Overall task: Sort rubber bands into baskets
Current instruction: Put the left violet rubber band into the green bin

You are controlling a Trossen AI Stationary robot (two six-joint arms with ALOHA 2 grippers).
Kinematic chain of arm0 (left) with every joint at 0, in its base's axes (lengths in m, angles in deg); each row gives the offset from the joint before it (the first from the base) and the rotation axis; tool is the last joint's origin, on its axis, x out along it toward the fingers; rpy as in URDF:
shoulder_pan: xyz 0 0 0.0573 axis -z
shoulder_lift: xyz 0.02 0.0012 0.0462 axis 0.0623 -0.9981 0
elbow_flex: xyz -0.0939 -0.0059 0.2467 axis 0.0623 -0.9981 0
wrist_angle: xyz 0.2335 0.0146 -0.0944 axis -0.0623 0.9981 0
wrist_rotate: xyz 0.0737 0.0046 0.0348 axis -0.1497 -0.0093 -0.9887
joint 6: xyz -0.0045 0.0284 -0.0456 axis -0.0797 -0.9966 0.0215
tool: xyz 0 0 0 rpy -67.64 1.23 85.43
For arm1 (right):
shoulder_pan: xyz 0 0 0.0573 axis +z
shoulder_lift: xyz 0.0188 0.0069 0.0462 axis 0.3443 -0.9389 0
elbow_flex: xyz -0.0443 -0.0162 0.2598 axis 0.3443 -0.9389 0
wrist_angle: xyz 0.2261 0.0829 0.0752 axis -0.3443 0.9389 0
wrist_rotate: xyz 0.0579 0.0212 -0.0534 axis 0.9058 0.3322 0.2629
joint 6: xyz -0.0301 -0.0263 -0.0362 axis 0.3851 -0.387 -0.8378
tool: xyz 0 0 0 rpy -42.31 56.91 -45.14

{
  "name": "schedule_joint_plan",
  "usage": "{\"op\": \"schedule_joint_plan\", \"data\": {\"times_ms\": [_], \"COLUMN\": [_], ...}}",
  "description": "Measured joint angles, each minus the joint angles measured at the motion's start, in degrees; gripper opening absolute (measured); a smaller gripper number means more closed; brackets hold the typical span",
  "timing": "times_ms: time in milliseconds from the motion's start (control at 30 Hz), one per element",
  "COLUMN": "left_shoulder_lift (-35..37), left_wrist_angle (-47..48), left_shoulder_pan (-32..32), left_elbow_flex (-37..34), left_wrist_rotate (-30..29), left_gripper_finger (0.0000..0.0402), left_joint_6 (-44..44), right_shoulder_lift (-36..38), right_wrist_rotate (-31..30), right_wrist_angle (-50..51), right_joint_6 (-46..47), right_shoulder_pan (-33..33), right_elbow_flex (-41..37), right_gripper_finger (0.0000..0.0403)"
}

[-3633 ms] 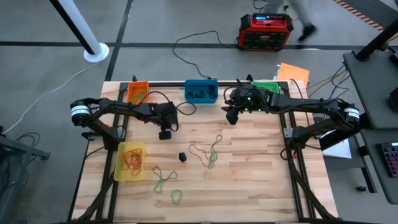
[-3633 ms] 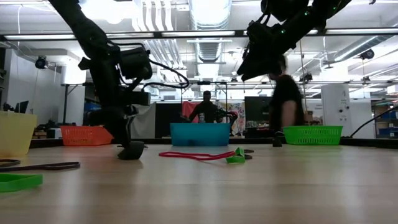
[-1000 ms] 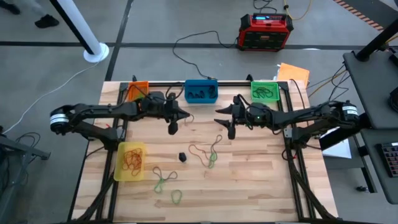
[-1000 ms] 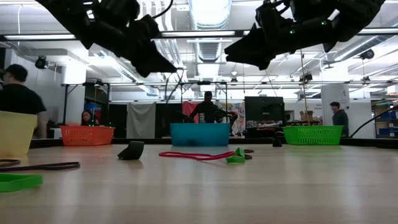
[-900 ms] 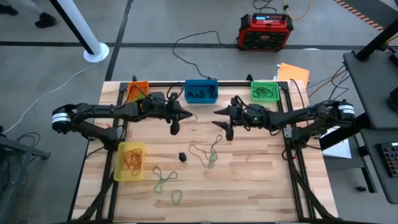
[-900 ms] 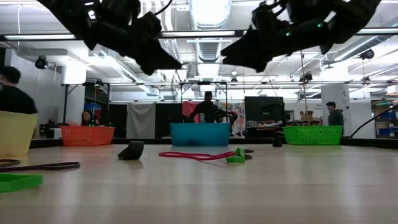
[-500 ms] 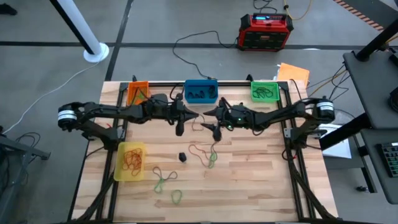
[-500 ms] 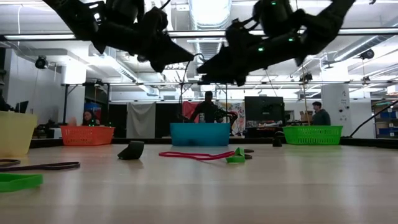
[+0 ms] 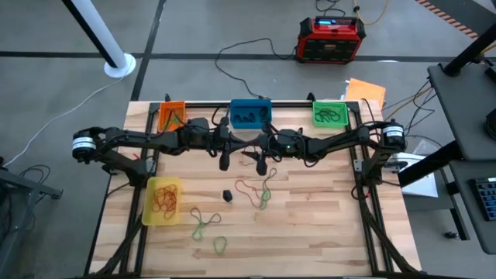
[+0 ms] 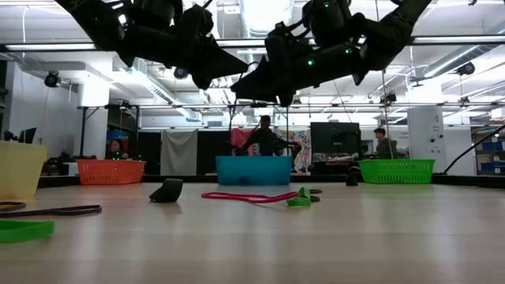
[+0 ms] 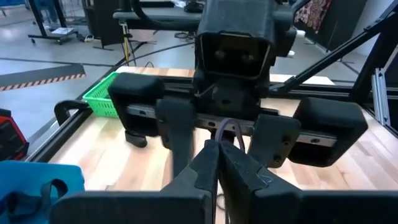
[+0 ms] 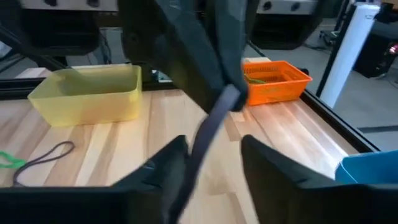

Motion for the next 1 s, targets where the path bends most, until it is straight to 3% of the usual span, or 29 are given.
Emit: {"op": "schedule_joint_plan", "data": {"times_ms": [200,367,567,700,867,933,1000], "left_shoulder_lift": [0.0,0.04,0.33,2.25,6.16,7.27,8.34], "left_wrist_angle": [-0.91,-0.19,2.51,7.52,14.61,16.37,17.84], "left_shoulder_pan": [-0.02,-0.06,-0.09,-0.09,-0.11,-0.1,-0.09], "left_elbow_flex": [-0.02,-0.02,-0.02,-0.02,-0.02,-0.02,-0.02], "left_wrist_rotate": [-0.15,-0.22,-0.72,-3.58,-5.08,-5.07,-5.07], "left_gripper_finger": [0.0001,0.0028,0.0109,0.0158,0.0196,0.0202,0.0205], "left_joint_6": [0.72,2.71,2.86,2.33,1.31,1.47,2.25], "right_shoulder_lift": [0.04,0.09,0.81,5.01,9.46,10.16,10.45], "right_wrist_rotate": [0.53,0.64,0.62,-3.19,-22.19,-27.19,-28.45], "right_wrist_angle": [0.09,0.43,4.31,24.69,56.83,66.6,73.63], "right_joint_6": [-1.72,-1.64,-0.88,-1.2,-0.57,0.25,0.75], "right_shoulder_pan": [0.0,0.0,-0.19,-2.22,-6.99,-9.7,-13.39], "right_elbow_flex": [0.28,0.26,0.26,2.14,9.65,12.88,15.84], "right_gripper_finger": [0.0024,0.001,0.0009,0.0009,0.0009,0.0009,0.0009]}}
